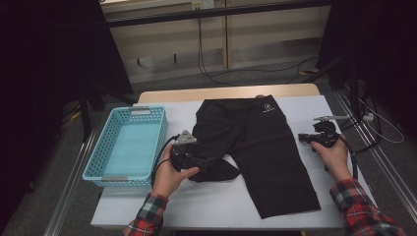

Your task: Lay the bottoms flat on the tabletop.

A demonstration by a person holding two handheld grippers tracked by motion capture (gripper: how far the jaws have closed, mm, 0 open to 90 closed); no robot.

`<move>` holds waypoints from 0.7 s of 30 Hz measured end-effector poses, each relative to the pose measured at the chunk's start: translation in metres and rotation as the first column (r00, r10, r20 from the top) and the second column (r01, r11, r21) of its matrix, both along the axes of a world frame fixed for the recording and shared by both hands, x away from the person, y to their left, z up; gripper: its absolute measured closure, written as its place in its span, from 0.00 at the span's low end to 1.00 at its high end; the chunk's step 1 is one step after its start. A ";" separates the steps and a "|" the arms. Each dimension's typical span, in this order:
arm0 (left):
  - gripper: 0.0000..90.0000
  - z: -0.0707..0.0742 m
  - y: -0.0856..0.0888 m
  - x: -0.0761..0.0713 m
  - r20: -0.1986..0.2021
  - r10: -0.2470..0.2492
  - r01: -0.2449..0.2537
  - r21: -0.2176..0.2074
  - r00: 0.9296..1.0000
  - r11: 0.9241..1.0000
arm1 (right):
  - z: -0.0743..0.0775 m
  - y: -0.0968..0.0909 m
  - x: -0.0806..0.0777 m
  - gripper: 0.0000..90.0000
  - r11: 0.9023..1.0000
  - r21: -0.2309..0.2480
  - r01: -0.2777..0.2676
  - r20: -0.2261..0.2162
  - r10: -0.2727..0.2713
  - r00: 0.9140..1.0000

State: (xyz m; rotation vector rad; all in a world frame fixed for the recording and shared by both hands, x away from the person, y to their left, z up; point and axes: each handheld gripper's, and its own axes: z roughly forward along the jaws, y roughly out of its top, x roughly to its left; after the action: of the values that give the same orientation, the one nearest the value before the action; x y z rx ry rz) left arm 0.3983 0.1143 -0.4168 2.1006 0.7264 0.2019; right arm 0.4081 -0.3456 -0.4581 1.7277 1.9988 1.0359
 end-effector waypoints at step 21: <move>0.19 -0.002 -0.009 0.002 -0.005 -0.015 0.015 0.012 1.000 1.000 | -0.001 0.036 0.011 0.87 0.993 -0.106 -0.060 0.057 0.066 0.996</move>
State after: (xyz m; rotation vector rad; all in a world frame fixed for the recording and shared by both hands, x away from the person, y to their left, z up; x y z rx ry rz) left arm 0.4007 0.1051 -0.4191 2.1178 0.7134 0.1929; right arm 0.4193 -0.3092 -0.4595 1.5705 2.0434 0.9731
